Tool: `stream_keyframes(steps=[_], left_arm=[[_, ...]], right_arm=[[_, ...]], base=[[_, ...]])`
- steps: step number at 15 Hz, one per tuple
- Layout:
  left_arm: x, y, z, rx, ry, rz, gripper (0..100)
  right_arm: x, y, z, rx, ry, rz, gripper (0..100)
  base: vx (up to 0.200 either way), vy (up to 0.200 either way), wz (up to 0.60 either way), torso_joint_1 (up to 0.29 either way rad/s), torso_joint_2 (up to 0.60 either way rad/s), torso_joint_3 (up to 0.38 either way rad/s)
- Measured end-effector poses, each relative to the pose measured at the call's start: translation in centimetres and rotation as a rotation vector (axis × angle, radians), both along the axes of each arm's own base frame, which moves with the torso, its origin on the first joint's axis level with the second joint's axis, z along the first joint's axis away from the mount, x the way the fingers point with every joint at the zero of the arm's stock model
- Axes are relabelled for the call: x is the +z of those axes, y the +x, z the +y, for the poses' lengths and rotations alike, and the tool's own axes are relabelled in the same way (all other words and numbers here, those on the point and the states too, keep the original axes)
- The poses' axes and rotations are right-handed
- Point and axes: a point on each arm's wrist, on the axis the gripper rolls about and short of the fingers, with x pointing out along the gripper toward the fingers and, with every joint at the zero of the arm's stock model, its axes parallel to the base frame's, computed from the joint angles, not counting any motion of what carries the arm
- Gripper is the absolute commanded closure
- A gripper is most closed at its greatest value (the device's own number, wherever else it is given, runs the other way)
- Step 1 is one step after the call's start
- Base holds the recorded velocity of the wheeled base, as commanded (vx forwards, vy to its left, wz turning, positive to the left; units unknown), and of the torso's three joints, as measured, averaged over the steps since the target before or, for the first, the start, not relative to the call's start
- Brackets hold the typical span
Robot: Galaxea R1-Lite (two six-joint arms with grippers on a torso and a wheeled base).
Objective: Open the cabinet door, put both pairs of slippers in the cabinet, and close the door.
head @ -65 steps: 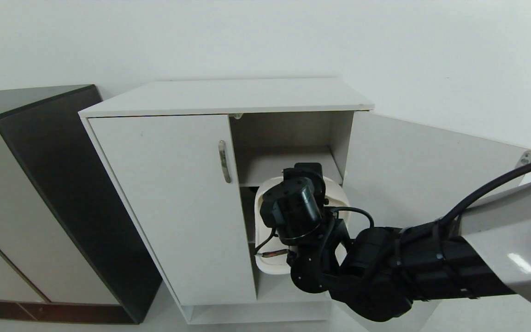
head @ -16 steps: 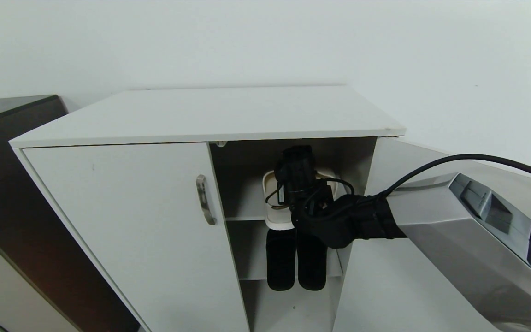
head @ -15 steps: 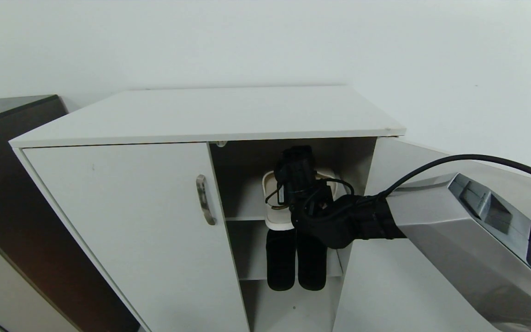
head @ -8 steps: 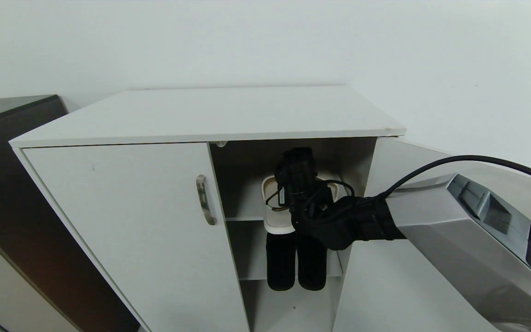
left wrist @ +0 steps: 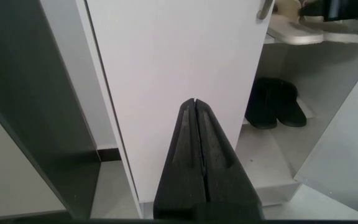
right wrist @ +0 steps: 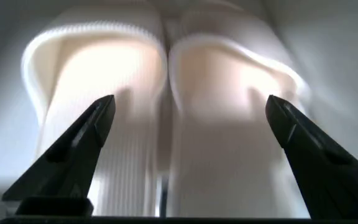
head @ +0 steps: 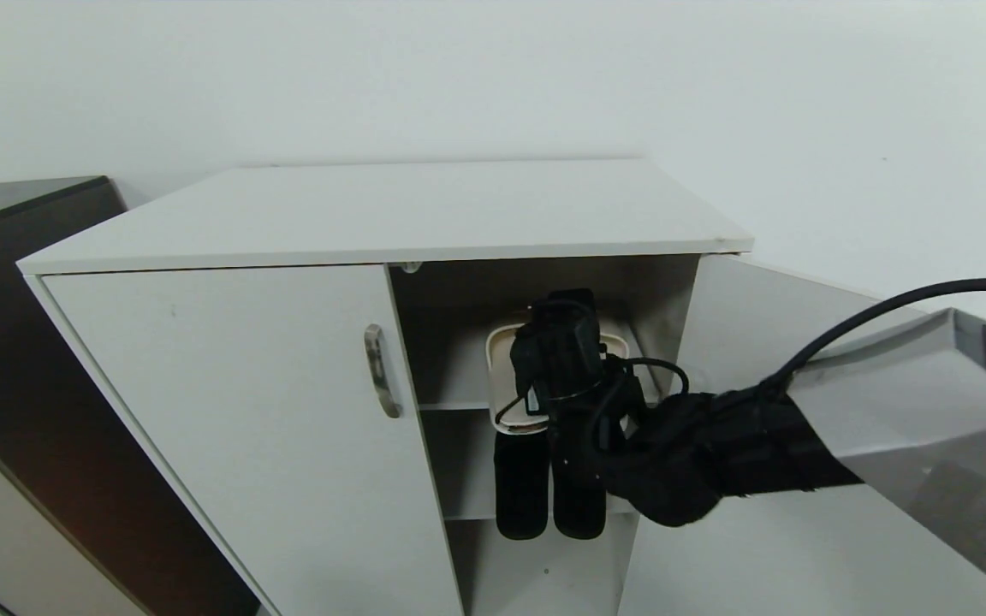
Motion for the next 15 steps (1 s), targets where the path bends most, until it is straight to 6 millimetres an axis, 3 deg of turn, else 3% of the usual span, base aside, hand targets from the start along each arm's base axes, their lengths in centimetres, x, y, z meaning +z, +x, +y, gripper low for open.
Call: stream_keyframes(steps=[3,6,10,15], left_arm=[[0.0,0.0,0.0,0.0,0.0,0.0,100],[0.0,0.0,0.0,0.0,0.0,0.0,100],[0.0,0.0,0.0,0.0,0.001,0.0,100],[0.0,0.0,0.0,0.0,0.001,0.0,100]], right_arm=[[0.8,-4.4,-1.7,0.062,0.022,-0.015,100],[1.7,-6.6,-3.3,0.146,0.047,-0.014,100],[2.0,-7.3,-4.2,0.153,0.041,-0.013,100],[1.8,-7.0,-4.7,0.176,0.041,-0.031,100]], base=[[0.0,0.0,0.0,0.0,0.0,0.0],[0.0,0.0,0.0,0.0,0.0,0.0],[0.0,0.0,0.0,0.0,0.0,0.0],[-0.2,0.0,0.0,0.007,0.0,0.002]])
